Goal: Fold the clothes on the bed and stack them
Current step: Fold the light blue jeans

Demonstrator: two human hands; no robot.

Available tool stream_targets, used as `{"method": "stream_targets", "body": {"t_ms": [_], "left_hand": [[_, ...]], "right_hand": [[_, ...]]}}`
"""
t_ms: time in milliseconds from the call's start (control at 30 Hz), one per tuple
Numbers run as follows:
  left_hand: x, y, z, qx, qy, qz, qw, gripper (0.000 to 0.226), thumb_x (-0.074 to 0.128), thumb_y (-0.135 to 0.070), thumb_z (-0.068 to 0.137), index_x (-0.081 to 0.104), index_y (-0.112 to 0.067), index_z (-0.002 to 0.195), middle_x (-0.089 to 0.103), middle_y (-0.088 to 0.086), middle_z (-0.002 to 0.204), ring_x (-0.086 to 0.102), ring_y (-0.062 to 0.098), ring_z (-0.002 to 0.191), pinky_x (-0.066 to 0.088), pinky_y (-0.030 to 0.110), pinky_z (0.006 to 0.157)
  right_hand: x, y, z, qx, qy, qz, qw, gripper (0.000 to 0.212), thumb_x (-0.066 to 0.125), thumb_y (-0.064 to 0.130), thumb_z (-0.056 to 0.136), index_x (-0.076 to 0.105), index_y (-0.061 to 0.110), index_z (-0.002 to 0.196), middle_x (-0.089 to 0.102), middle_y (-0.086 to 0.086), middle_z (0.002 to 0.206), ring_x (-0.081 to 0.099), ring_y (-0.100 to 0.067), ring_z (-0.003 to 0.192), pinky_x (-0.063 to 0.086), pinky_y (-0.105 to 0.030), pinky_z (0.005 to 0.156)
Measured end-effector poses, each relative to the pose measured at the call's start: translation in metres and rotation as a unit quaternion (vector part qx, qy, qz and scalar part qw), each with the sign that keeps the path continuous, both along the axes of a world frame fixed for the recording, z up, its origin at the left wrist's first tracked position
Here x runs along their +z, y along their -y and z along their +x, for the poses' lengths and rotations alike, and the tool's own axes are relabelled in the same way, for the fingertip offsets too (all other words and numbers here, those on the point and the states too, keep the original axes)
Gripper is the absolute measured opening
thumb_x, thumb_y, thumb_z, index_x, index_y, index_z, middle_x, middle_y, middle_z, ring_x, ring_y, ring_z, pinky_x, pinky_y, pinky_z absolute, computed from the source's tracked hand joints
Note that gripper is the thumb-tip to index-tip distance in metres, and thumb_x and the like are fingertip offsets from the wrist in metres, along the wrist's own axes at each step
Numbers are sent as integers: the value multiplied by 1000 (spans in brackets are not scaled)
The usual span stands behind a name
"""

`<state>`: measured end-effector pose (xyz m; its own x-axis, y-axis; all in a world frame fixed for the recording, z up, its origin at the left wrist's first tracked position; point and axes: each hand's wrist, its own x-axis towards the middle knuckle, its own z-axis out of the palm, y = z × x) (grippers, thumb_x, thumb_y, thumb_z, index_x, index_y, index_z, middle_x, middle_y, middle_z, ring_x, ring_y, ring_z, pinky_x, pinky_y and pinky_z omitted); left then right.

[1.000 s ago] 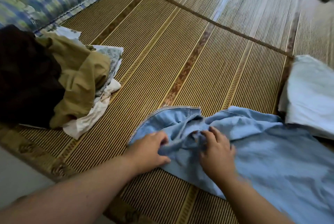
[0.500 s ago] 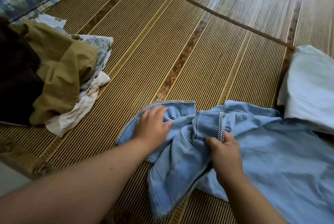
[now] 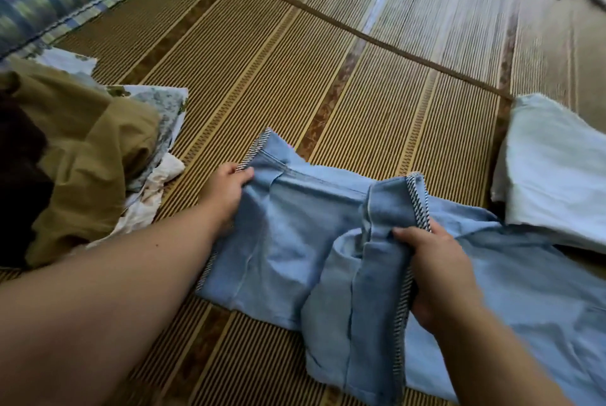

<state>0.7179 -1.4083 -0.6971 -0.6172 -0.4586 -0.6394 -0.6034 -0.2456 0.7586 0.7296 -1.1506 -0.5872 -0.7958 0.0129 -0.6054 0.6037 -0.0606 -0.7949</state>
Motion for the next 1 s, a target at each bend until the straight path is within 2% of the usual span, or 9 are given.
{"method": "stream_targets", "body": {"t_ms": [100,233,333,467,567,700,867,933,1000], "left_hand": [[-12,18,3,-14,44,-14,999,24,60,-28,93,53,-21,115,61,15,119,59,33,107,47,51,97],[-22,22,22,-146,150,-54,976,65,74,-31,82,44,-10,135,55,15,130,56,33,114,46,45,99],[-23,28,42,-305,149,-181,923,46,67,-28,87,53,-10,127,61,13,125,58,30,111,45,33,96],[-24,38,54,-263,79,-139,951,49,55,-29,96,43,-14,140,55,10,135,55,26,116,41,28,95],[-29,43,61,-180,87,-22,980,53,46,-44,97,46,-12,139,51,13,139,51,28,123,38,38,106],[-30,48,72,-62,102,164,979,74,40,-69,85,45,-20,140,49,16,141,49,34,126,37,50,108],[-38,43,80,-155,45,85,983,74,67,-37,86,31,-19,148,51,6,141,59,14,109,47,30,98],[-41,39,84,-200,51,44,977,87,74,-22,82,22,-23,151,56,-1,131,59,15,109,47,27,97],[-42,36,87,-230,50,-3,972,88,74,-13,82,22,-24,152,56,-8,117,59,7,98,46,8,80]], "right_hand": [[2,15,-9,-19,16,-27,999,24,47,-2,87,68,10,92,71,-18,82,68,-32,66,59,-43,57],[3,45,-20,-10,25,-18,999,20,47,-2,90,63,10,93,70,-18,80,67,-34,68,58,-47,63],[0,69,-26,1,32,-15,999,23,47,-2,91,62,15,88,68,-14,75,64,-30,65,56,-41,64],[-14,114,-25,31,30,-2,999,17,47,3,94,59,15,97,59,-13,80,57,-26,70,49,-38,65],[-36,154,-18,157,36,-18,987,25,46,13,98,48,25,121,56,-8,89,59,-30,83,48,-37,71],[-80,165,-13,294,-11,240,925,59,46,13,93,26,24,149,58,-3,91,52,-23,82,44,-37,77],[-108,130,-40,256,-152,454,840,50,57,20,89,48,21,138,53,-9,133,46,-28,124,36,-37,102],[-114,120,-63,316,-157,478,804,60,63,31,88,40,26,144,49,-8,140,39,-30,131,34,-45,108],[-118,125,-82,392,-114,448,795,72,64,42,88,28,32,149,42,-5,148,28,-30,140,29,-50,112]]}}
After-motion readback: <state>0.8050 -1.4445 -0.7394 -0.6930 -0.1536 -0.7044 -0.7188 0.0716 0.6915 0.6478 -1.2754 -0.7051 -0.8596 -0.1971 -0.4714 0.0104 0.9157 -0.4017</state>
